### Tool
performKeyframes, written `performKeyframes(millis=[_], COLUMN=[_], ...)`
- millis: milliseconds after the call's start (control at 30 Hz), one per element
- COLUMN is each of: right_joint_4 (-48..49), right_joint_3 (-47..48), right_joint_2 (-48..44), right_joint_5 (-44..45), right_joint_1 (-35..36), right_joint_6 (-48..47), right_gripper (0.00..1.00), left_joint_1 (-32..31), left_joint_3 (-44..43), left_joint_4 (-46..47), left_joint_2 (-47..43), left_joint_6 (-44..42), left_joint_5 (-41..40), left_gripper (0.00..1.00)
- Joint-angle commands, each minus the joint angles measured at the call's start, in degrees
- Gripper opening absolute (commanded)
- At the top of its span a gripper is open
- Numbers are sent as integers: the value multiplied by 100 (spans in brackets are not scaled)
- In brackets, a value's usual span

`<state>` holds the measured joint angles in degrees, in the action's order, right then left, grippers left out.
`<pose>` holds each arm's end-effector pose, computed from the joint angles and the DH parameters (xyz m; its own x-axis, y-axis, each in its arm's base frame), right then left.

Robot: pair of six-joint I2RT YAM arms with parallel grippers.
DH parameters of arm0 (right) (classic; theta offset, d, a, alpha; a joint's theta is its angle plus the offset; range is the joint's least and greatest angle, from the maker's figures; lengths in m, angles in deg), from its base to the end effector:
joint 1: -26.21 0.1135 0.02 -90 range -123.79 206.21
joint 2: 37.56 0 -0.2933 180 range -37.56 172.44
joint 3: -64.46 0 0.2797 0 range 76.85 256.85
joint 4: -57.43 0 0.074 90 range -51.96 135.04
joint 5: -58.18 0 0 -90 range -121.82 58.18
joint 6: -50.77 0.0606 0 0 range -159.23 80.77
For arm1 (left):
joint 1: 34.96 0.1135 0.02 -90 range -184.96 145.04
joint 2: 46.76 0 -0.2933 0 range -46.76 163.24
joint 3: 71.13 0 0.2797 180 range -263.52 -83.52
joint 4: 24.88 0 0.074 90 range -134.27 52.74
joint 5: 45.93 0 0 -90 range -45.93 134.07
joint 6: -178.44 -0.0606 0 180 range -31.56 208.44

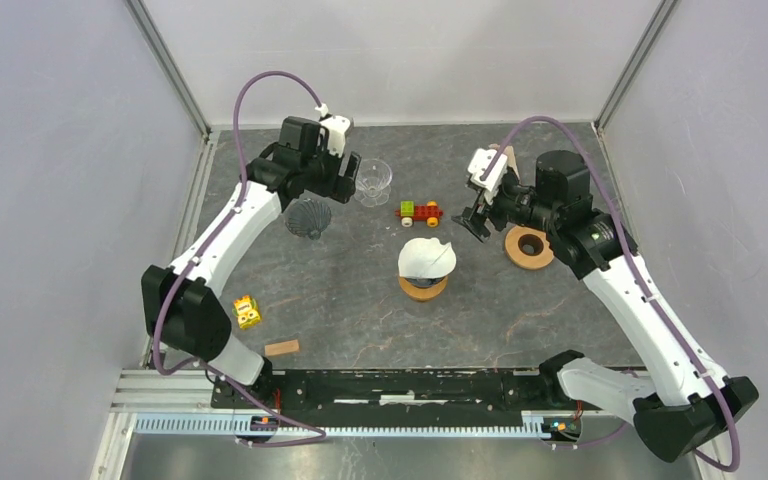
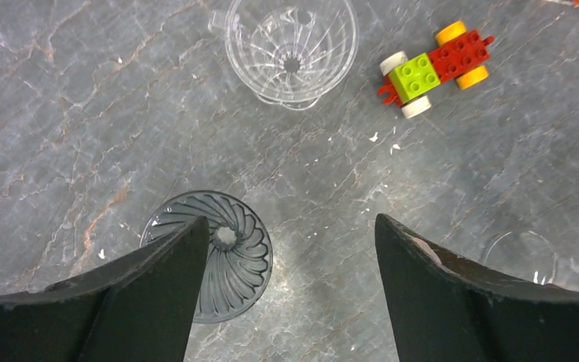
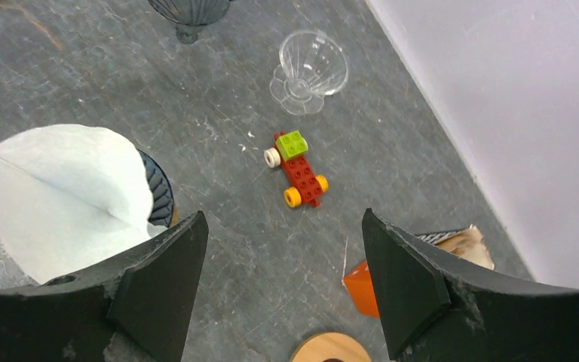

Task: Place the coffee filter in the dripper
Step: Pick up the coffee server from the center of the board.

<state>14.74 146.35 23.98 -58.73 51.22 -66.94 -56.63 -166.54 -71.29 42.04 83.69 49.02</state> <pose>0.2248 0.1352 0.4200 0.0468 -0.4357 -0.8989 -0.8298 0.4840 -0.2778 0.3651 -0.1507 0.3529 -0.5573 0.3102 -0.7702 0.4773 0.8787 0.0086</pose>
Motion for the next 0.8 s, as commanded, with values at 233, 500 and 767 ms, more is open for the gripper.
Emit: performKeyframes(millis=[233, 500, 767], right_joint_4=[532, 524, 530], right_joint_3=[-608, -909, -1174], right_joint_2=[-381, -613, -699], right_joint_5=[-521, -537, -534], right_joint_1=[-823, -1141, -1194], right_joint_6=[397, 336, 218], right_gripper=[82, 82, 82], left_joint_1=[52, 243, 383], left_joint_3=[-553, -2258, -3473], left_joint_4=[790, 116, -631], left_joint_2=[1245, 3017, 4092], left_joint_6=[1, 848, 1316], left_joint_5=[-470, -524, 99], left_gripper=[79, 72, 59])
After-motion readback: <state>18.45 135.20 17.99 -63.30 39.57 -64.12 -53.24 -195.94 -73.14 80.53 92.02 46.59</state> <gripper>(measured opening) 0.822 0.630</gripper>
